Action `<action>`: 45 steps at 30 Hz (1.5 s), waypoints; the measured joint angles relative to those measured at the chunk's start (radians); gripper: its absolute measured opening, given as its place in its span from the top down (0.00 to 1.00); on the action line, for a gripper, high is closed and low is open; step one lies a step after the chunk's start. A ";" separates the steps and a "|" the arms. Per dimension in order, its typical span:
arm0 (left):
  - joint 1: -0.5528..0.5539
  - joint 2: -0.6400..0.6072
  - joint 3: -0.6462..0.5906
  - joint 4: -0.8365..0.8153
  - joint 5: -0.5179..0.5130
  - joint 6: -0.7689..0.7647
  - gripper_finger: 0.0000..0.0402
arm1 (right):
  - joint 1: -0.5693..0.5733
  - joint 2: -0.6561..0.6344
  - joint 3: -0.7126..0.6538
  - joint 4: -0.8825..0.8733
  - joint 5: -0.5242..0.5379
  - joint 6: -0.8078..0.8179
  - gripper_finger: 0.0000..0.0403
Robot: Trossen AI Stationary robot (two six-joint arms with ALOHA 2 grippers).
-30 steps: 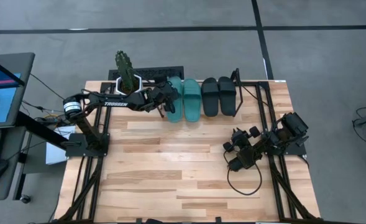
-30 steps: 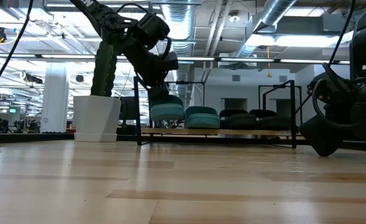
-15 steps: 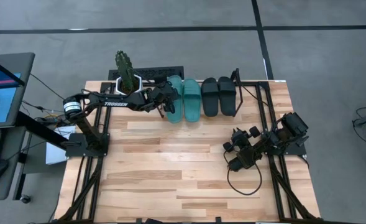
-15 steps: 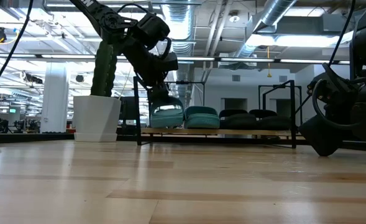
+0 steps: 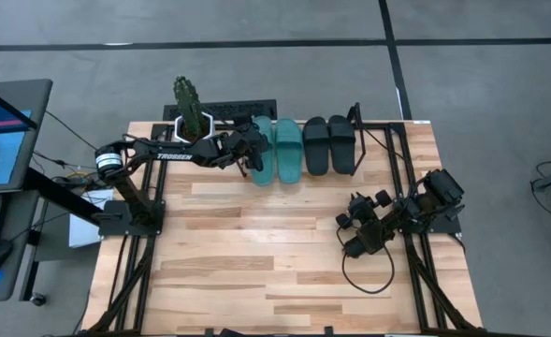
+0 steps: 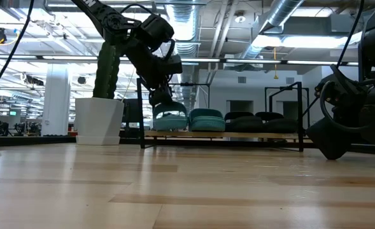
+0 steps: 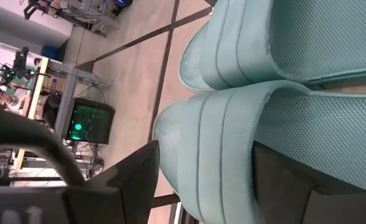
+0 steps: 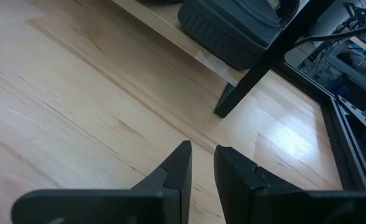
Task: Pick and place slides into the shelf
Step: Put the green slide on the shelf
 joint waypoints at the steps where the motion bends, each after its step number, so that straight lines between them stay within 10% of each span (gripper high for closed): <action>1: 0.000 0.000 0.000 -0.002 0.000 -0.003 0.45 | 0.000 0.000 0.000 0.000 0.000 0.000 0.85; 45: 0.000 0.000 0.000 -0.001 0.000 -0.044 0.45 | 0.000 0.001 0.009 -0.021 0.025 -0.009 0.85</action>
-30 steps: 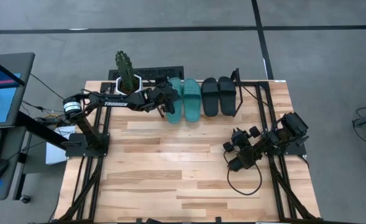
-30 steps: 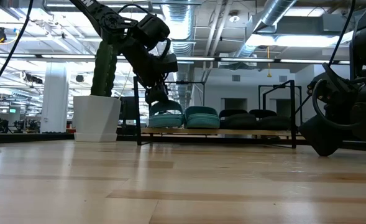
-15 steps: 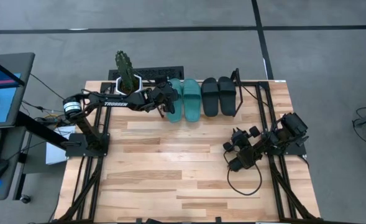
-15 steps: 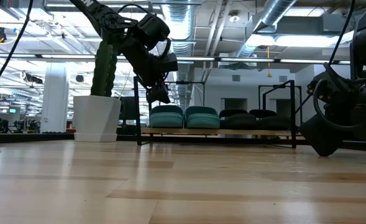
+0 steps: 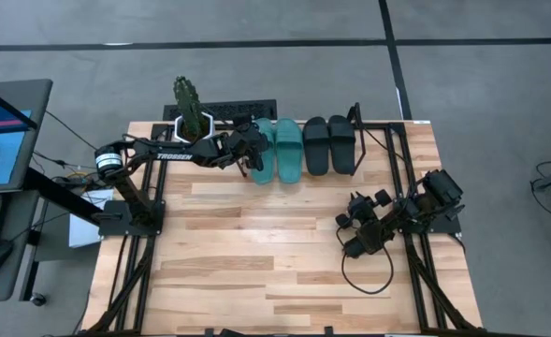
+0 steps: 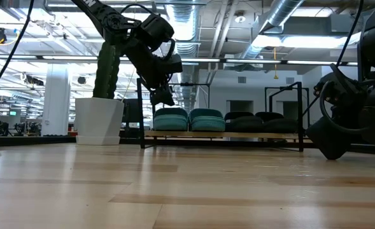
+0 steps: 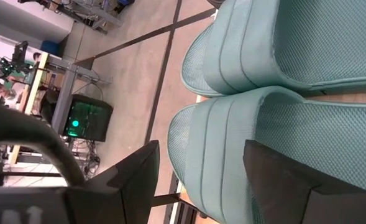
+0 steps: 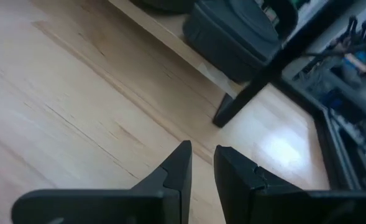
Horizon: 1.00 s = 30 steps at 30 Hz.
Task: Pick and place slides into the shelf
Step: Put the green slide on the shelf, then return to Home Position
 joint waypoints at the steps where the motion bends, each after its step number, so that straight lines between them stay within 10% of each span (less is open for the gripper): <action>1: 0.000 0.000 0.000 0.000 0.000 0.006 0.45 | 0.000 0.000 0.004 -0.004 0.002 -0.014 0.85; 16: -0.039 -0.003 0.015 -0.007 0.040 -0.132 0.45 | 0.120 0.002 0.230 -0.180 0.102 -0.339 0.85; 30: -0.380 -0.007 0.316 -0.104 0.015 -0.164 0.45 | 0.258 0.000 0.569 -0.534 0.373 -0.344 0.85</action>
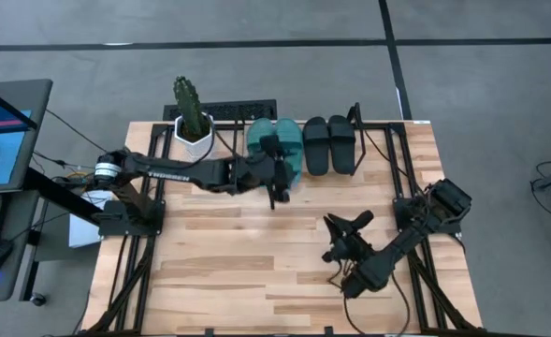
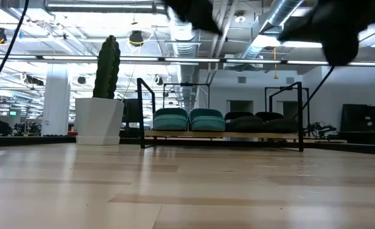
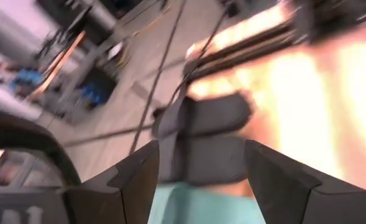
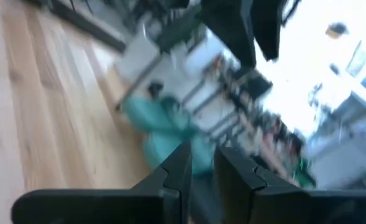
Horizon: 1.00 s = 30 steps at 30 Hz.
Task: Pick and place slides into the shelf
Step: Return to Home Position
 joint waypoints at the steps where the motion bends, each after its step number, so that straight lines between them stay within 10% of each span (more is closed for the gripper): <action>1: -0.030 0.000 0.038 -0.040 0.002 0.001 0.45 | 0.011 0.000 0.022 -0.012 0.024 -0.016 0.85; 10: -0.290 0.000 0.398 -0.399 0.082 -0.027 0.45 | 0.076 -0.004 0.291 -0.164 0.081 -0.491 0.85; 18: -0.472 -0.002 0.689 -0.659 0.076 -0.066 0.45 | 0.049 -0.001 0.437 -0.175 0.081 -0.388 0.85; 27: -0.592 -0.003 0.945 -0.788 -0.280 -0.153 0.45 | -0.068 -0.213 0.660 -0.169 0.027 -0.460 0.85; 30: -0.600 -0.019 0.995 -0.828 -0.244 -0.173 0.45 | -0.112 -0.316 0.701 -0.160 -0.042 -0.563 0.85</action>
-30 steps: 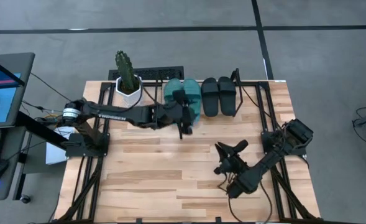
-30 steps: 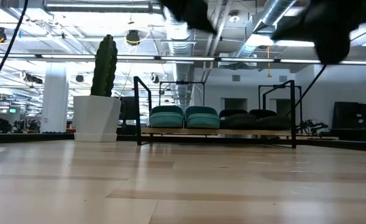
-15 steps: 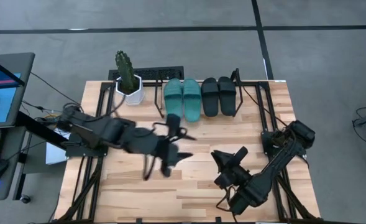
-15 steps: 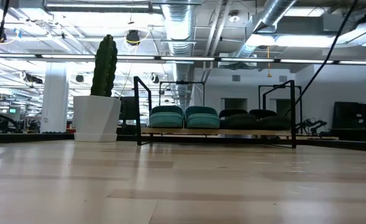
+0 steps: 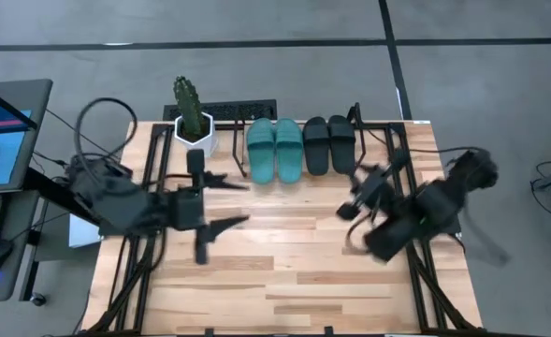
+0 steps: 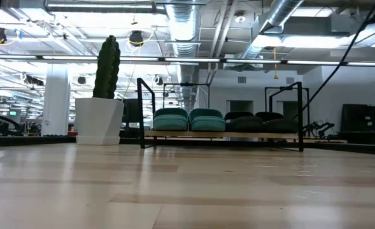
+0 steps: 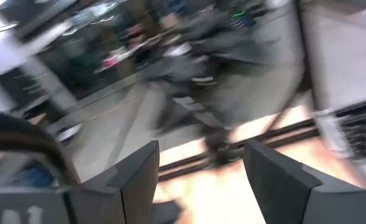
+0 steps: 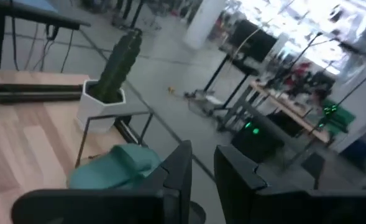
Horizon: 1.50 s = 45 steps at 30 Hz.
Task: Pick and place slides into the shelf
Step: Return to Home Position
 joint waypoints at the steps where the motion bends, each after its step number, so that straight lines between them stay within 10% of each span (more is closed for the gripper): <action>1: 0.002 -0.024 -0.020 0.010 0.057 0.005 0.45 | -0.012 -0.033 0.004 0.021 -0.019 -0.055 0.85; 6: 0.074 -0.122 -0.035 0.008 0.434 0.041 0.45 | -0.071 -0.197 0.009 0.353 -0.292 -0.469 0.85; 11: 0.184 -0.198 -0.039 -0.090 0.550 0.019 0.45 | -0.165 -0.320 -0.046 0.875 -1.284 -0.967 0.85; 14: 0.241 -0.236 -0.132 -0.144 0.574 -0.043 0.45 | -0.227 -0.343 -0.078 0.948 -1.593 -1.043 0.85; 22: 0.289 -0.568 -0.839 0.252 0.406 -0.084 0.45 | -0.353 -0.353 -0.267 0.977 -1.631 -0.961 0.85; 30: 0.356 -1.123 -1.545 0.730 0.481 -0.131 0.45 | -0.457 -0.432 -0.494 1.171 -1.904 -0.935 0.85; 45: 0.356 -1.655 -2.005 0.734 0.553 -0.238 0.45 | -0.689 -0.917 -1.302 1.834 -2.036 -0.773 0.85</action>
